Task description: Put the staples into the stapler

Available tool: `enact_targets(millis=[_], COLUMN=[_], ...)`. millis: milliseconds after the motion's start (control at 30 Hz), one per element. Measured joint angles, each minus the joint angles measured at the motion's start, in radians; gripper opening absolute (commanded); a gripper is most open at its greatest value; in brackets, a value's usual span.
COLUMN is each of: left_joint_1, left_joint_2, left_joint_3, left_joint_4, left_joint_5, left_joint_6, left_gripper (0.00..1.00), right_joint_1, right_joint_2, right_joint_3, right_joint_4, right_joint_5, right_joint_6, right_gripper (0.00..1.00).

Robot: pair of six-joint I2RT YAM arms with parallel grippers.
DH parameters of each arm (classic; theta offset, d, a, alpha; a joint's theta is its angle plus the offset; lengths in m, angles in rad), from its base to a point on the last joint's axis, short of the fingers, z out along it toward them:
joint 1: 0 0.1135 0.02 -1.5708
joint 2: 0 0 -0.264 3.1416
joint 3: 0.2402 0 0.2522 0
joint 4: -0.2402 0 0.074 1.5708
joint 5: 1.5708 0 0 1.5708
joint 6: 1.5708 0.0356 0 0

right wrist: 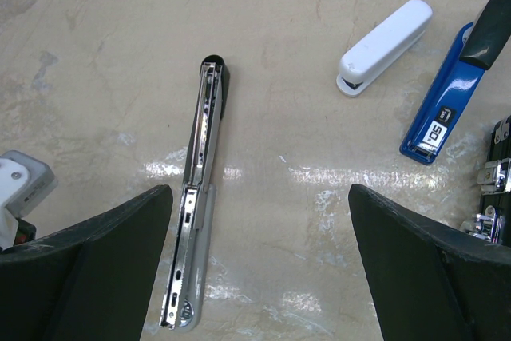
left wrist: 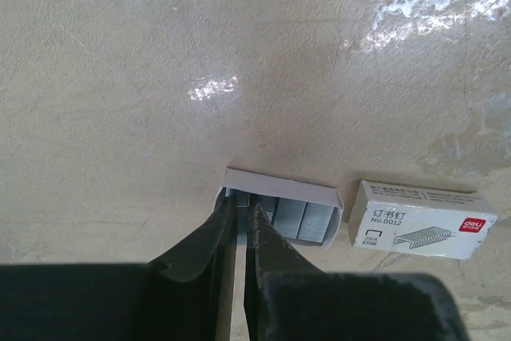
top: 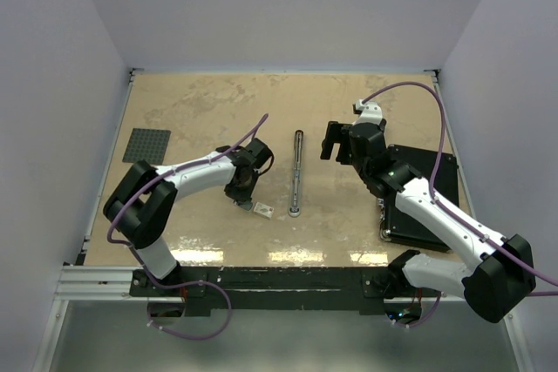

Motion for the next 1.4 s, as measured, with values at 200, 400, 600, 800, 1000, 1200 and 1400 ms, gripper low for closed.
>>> enact_targets(millis=[200,400,600,800,1000,1200,1400], left_joint_1=[0.001,0.029,0.066,0.065,0.066,0.066,0.05], left_joint_2=[-0.039,-0.176,-0.41,-0.435,-0.349,-0.318,-0.29], left_joint_3=[0.0,0.001,-0.135,-0.338,-0.415,-0.415,-0.415], left_joint_4=[-0.004,0.049,0.354,0.79,1.097,1.323,1.39], left_joint_5=[-0.002,0.043,0.181,0.395,0.5,0.529,0.539], left_joint_6=[-0.001,-0.036,-0.166,-0.377,-0.554,-0.679,-0.739], left_gripper=[0.08,0.09,0.12,0.13,0.15,0.17,0.18], right_joint_1=[0.0,0.0,0.0,0.0,0.0,0.007,0.032], right_joint_2=[0.0,-0.019,-0.075,-0.082,-0.103,-0.131,-0.135], right_joint_3=[0.0,0.0,-0.049,-0.099,-0.159,-0.257,-0.263], right_joint_4=[0.0,0.011,0.114,0.149,0.221,0.29,0.305], right_joint_5=[-0.004,-0.084,-0.264,-0.369,-0.488,-0.575,-0.579], right_joint_6=[0.0,-0.002,0.019,0.069,0.102,0.136,0.128], right_gripper=[0.96,0.96,0.95,0.95,0.88,0.8,0.75])
